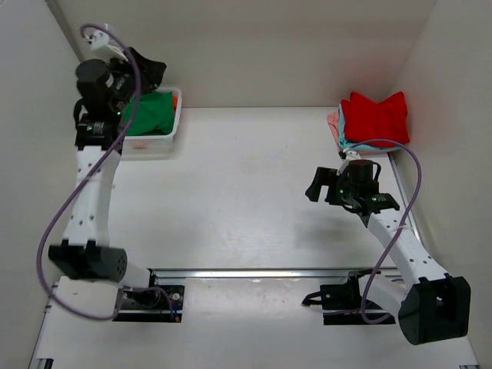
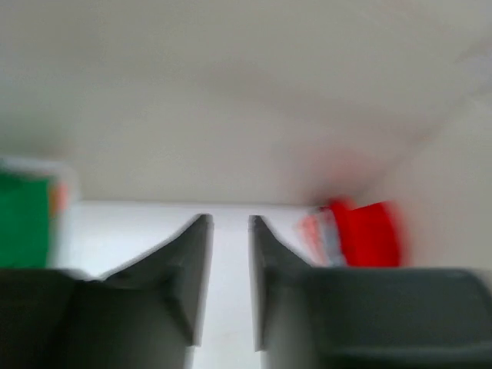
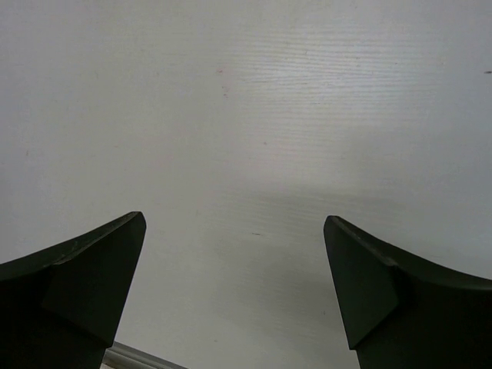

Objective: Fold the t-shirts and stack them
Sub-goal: Grab crumpled tshirt from bin with the left arm

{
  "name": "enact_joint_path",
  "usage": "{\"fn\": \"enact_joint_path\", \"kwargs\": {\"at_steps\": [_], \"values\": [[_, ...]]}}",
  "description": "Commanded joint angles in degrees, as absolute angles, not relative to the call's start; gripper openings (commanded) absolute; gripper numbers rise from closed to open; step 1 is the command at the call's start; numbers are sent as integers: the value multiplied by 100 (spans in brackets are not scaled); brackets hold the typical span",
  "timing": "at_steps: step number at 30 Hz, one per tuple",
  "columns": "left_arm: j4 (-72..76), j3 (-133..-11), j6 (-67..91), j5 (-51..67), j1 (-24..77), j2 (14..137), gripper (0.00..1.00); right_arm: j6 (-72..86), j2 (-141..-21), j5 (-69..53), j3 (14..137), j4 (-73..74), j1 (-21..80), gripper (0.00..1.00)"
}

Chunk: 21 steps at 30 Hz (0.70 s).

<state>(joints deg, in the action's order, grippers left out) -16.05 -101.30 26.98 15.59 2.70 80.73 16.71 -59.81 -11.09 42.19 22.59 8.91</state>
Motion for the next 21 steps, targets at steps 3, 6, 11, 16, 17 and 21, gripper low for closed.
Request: {"fn": "enact_joint_path", "kwargs": {"at_steps": [3, 6, 11, 16, 17, 21], "values": [[-1820, -9527, 2128, 502, 0, 9340, 58, 1740, -5897, -1503, 4017, 1890, 599, 99], [-1714, -9930, 1996, 361, -263, 10166, 68, 1627, -6099, -1564, 4095, 1820, 528, 99], [-1757, -11010, 1828, -139, -351, 11774, 71, 1591, -6512, -1722, 4175, 1627, 326, 99], [-1687, -11819, 1898, -431, -544, 12978, 73, 1565, -6776, -1732, 4368, 1608, 308, 99], [-1783, -12169, 1942, -396, -554, 13138, 73, 1582, -6829, -1766, 4446, 1617, 316, 99], [-2529, -13522, 2188, 61, -624, 14254, 68, 1634, -6943, -1845, 4622, 1591, 264, 100]]}}
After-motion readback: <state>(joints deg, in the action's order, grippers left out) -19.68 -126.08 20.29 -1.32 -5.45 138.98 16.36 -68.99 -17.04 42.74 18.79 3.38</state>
